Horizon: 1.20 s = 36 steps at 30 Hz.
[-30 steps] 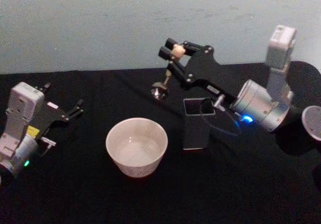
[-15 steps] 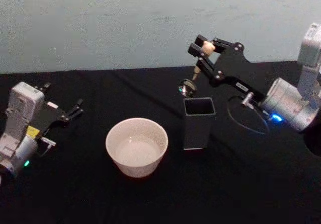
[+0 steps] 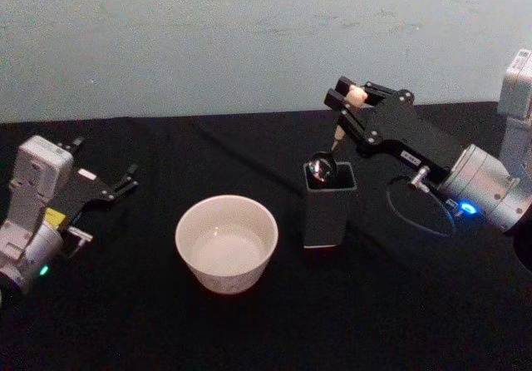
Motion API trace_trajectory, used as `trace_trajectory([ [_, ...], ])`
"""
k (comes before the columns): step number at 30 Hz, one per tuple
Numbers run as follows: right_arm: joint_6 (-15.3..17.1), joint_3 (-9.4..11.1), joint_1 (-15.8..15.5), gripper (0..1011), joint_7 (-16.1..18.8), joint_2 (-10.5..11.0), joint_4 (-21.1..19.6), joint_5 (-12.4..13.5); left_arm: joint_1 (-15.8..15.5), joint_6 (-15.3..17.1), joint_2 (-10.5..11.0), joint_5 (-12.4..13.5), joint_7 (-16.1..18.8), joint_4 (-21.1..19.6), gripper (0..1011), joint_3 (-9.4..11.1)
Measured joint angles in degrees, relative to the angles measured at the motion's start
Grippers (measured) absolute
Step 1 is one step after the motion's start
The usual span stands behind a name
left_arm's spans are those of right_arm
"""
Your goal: Pick up the stirring spoon with one hand, stir inside the cup, then place it back in its original position.
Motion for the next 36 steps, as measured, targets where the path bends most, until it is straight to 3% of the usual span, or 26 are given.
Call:
trace_trajectory([
  [10,4.48,-0.13,-1.83,212,-3.44,-0.18,-0.48,0.49,0.0,0.0,0.0,0.0,0.0,0.0,1001,0.0],
  [21,7.64,-0.12,-3.6,211,-8.8,-2.13,0.7,-1.13,0.01,0.0,0.0,0.0,0.0,0.0,1001,0.0],
  [36,9.31,-0.07,-4.68,212,-9.74,-3.65,2.02,-1.78,0.0,0.0,0.0,0.0,0.0,0.0,1001,0.0],
])
